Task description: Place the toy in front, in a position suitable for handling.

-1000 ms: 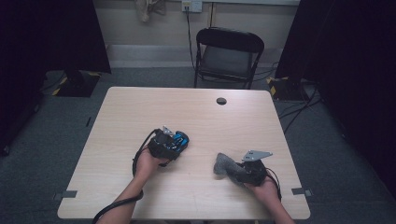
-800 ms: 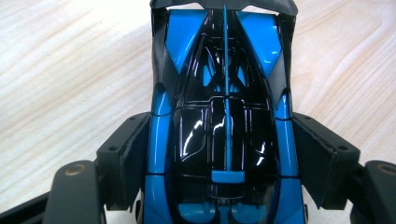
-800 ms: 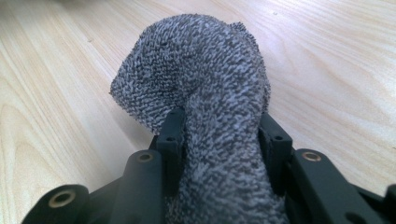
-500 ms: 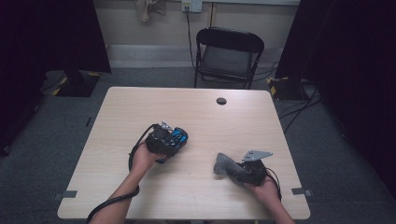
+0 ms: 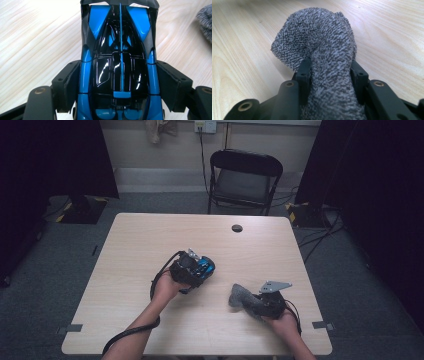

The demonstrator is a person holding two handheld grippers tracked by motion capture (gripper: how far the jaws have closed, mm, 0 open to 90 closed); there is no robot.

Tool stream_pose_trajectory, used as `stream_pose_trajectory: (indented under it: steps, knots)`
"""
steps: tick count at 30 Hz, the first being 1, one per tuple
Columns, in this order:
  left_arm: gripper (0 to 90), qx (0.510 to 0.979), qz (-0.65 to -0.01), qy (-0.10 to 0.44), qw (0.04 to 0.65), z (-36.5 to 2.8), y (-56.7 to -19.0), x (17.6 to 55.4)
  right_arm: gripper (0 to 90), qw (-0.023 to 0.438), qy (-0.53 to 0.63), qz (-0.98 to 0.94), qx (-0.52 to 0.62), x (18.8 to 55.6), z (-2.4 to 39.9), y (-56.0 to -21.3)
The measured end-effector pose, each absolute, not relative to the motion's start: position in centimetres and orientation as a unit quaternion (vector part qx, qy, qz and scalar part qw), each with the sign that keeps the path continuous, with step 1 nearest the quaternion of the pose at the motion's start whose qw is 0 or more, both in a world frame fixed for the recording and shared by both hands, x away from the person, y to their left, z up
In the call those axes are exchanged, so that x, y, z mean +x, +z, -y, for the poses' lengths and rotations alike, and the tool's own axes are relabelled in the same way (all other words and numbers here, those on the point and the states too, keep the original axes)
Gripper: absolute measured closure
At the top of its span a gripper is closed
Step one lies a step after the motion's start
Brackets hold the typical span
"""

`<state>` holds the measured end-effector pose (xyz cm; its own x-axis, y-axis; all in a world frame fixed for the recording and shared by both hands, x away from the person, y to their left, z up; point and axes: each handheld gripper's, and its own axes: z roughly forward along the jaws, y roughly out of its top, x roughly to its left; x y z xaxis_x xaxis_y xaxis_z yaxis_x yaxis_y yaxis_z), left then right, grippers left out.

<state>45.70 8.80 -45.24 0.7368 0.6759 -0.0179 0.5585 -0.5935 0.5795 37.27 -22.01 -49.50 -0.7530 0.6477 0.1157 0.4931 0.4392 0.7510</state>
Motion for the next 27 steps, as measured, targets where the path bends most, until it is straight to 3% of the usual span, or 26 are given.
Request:
stream_pose_trajectory:
  steps: [8,27]
  knots:
    - [26.4,0.895,-0.332,0.097,0.282,-6.6,-46.7,45.9,61.2,0.095,0.407,-0.843,0.337,37.3,22.0,-49.5]
    - [27.4,0.897,-0.333,0.09,0.277,-6.8,-47.7,45.8,61.2,0.096,0.407,-0.844,0.337,37.3,22.0,-49.5]
